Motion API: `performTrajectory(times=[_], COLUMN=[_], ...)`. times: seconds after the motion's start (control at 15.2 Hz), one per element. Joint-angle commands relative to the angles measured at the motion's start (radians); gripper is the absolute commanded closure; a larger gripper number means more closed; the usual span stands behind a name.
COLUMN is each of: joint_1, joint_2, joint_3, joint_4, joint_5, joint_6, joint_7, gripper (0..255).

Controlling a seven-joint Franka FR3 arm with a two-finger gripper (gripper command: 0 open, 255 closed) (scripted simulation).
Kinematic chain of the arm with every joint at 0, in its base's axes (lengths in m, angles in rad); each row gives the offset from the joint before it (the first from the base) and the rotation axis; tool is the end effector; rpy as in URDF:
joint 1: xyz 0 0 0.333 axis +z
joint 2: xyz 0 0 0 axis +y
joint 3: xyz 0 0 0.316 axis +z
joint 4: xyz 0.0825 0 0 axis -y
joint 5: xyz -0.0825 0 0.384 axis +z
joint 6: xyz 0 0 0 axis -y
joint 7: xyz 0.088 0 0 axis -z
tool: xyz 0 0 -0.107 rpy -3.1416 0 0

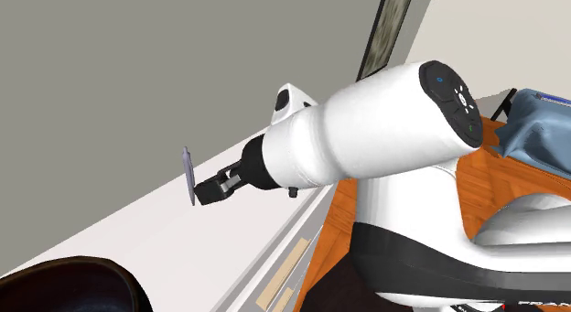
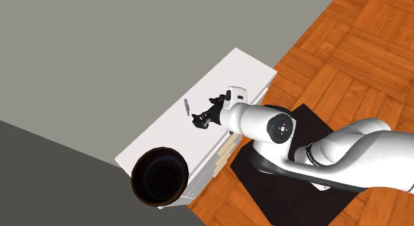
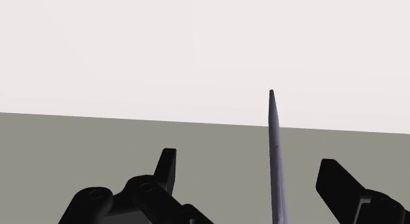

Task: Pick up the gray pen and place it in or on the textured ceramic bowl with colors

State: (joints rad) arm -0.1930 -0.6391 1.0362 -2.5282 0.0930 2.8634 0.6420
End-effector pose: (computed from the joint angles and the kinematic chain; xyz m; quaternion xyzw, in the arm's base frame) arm 0.2933 0.3688 0.4660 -0.9083 -0.1002 -0.4037 0.0441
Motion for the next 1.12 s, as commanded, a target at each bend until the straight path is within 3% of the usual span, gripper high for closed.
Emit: performTrajectory(times=[0.0, 0.59, 1.06], joint_1=[-0.123, -0.358, -0.358], joint_2=[-0.002, 0.033, 0.033], joint_3=[0.139, 0.337, 0.337], joint_4=[0.041, 0.102, 0.102], joint_5=[-0.035, -0.069, -0.069], joint_6=[0.071, 0.164, 0.164], joint_7=[0.068, 0.105, 0.105], gripper=[0, 0, 0])
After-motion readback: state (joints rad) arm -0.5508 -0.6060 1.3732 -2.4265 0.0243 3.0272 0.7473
